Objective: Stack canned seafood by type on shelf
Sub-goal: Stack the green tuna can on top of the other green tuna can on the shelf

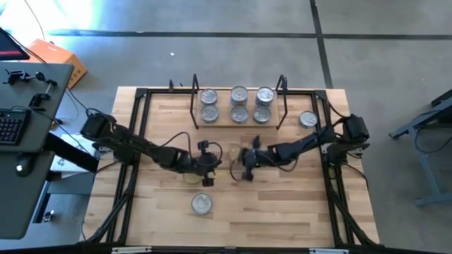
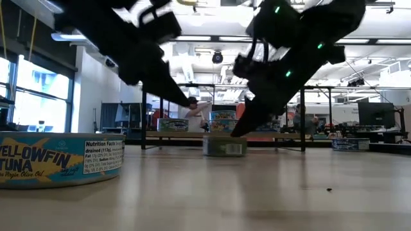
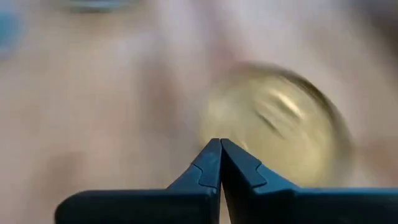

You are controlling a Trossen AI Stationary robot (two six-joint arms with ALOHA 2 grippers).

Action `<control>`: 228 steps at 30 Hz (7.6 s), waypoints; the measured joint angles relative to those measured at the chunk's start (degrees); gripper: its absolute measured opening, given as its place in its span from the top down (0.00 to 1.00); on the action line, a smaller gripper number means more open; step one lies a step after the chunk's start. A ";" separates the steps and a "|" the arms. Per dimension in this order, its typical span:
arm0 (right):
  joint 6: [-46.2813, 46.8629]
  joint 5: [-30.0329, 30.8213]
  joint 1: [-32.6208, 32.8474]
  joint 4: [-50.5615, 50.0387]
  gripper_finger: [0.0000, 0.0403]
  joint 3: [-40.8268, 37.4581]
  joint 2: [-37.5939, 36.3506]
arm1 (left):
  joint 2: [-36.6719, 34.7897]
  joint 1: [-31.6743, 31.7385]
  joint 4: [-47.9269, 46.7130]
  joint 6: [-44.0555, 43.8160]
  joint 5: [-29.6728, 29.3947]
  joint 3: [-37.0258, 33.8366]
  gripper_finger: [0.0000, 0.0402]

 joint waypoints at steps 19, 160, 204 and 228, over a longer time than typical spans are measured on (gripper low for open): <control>0.18 0.56 15.59 0.39 1.00 0.46 -2.68 | -2.33 -4.71 -2.82 0.23 -0.28 0.04 0.99; -17.19 11.86 9.68 9.68 0.66 -1.95 3.77 | -5.51 13.17 -7.52 39.18 25.97 1.79 0.45; -4.88 10.76 11.55 0.14 0.66 -2.02 0.31 | 8.29 19.33 -57.62 23.20 19.97 31.24 0.26; -4.87 10.78 11.44 0.51 0.66 -2.02 0.35 | 8.81 20.04 -42.53 26.68 23.08 24.32 0.50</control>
